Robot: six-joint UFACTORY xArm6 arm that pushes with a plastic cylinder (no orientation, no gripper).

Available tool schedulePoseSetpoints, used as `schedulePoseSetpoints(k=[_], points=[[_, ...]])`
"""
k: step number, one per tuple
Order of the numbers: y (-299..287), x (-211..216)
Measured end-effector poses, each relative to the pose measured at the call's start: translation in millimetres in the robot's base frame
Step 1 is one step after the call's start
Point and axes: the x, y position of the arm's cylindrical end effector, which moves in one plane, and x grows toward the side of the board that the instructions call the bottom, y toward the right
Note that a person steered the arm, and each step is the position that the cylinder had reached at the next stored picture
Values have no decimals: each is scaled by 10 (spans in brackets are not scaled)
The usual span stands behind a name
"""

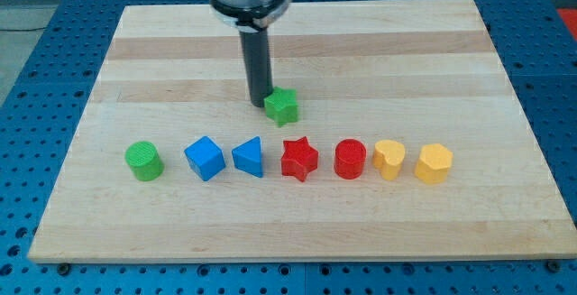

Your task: Place the blue triangle left bottom to the green star

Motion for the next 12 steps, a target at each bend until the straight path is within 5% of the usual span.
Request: schedulePoseSetpoints(k=[2, 4, 6, 7, 9, 12], points=[[33, 22], [-1368, 104], [-2292, 1228], [-1733, 1606], [-386, 1533], [-48, 1179]])
